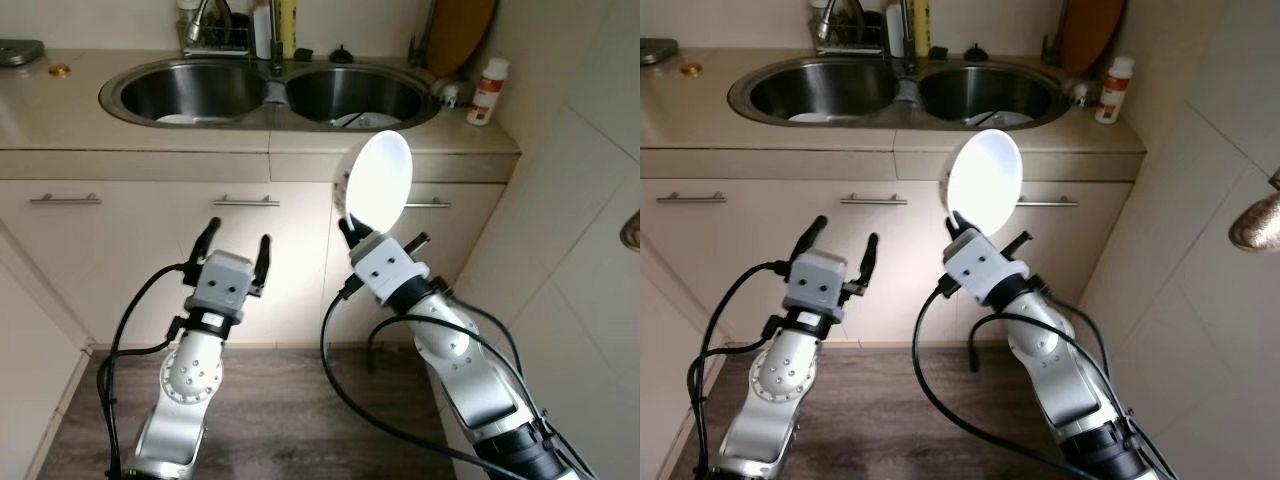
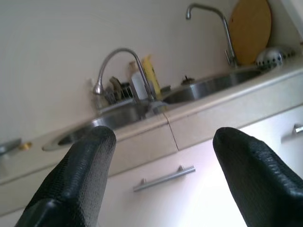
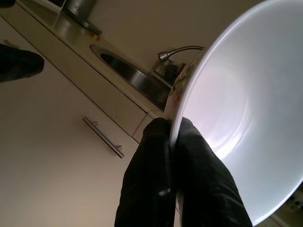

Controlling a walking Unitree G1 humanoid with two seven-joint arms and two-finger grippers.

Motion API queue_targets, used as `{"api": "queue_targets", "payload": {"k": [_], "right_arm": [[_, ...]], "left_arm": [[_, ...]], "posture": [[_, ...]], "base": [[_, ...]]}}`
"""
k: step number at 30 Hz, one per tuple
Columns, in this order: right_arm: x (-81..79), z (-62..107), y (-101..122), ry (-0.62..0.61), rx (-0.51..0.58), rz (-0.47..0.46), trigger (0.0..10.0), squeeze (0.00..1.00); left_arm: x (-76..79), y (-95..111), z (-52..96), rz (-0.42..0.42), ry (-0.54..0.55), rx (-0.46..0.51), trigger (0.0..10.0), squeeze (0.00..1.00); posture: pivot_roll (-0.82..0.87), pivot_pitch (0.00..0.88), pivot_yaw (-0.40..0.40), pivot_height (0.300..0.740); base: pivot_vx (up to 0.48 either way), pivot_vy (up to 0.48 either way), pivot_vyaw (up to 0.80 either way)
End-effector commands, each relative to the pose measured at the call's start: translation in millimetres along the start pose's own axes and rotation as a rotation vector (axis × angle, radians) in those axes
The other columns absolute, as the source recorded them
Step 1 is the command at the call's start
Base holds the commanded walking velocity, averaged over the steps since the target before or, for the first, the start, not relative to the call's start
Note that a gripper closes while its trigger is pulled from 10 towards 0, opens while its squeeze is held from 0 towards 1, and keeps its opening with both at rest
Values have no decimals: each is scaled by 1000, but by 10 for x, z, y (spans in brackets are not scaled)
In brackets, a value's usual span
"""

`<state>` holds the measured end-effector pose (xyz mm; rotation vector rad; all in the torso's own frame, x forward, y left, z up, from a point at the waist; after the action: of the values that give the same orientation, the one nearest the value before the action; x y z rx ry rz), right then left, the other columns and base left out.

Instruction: Kitchen organization

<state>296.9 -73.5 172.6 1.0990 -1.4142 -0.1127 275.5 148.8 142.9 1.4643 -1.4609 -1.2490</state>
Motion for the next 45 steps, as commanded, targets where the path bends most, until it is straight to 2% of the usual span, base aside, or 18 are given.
{"api": "queue_targets", "payload": {"k": [1, 11, 13, 16, 19, 28, 45], "right_arm": [[124, 38, -69, -41, -25, -7, 10000, 0], [119, 36, -77, -31, -25, 20, 10000, 0], [105, 31, -65, -20, -16, 62, 10000, 0], [116, 28, -62, -35, -16, 22, 10000, 0], [102, 15, -62, -16, -16, 77, 10000, 0], [166, -3, -60, -50, -11, 22, 10000, 0], [237, -46, -72, -84, -16, -12, 10000, 0]], "left_arm": [[102, 57, -30, 16, -31, 29, 10000, 0], [110, 61, -33, 18, -33, 30, 10000, 0], [113, 63, -32, 18, -34, 30, 10000, 0], [115, 64, -32, 18, -34, 31, 10000, 0], [112, 63, -34, 17, -34, 30, 10000, 0], [124, 62, -41, 17, -36, 30, 10000, 0], [130, 57, -42, 15, -39, 25, 10000, 0]], "posture": [[114, 0, -53, 740], [111, 0, -53, 740], [110, 0, -52, 740], [110, 0, -53, 740], [109, 0, -53, 740], [107, 0, -54, 740], [110, 0, -54, 740]], "base": [[326, 0, 0], [327, 0, 0], [330, 0, 800], [330, 0, 800], [326, 0, 800], [328, 0, 719], [303, 0, 0]]}}
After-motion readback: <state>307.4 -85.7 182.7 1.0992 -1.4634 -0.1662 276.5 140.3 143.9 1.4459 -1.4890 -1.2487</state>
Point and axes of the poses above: a point about 5 cm out from each wrist's last joint towards the gripper, its own z axis pointing back from the gripper into the wrist, its own y axis along the axis of the wrist's last joint, x = y × z, the point moved 1 cm from there along -z, pointing out of the wrist towards the gripper, and after that the axes turned 13 degrees about z, right-handed, at the moved point
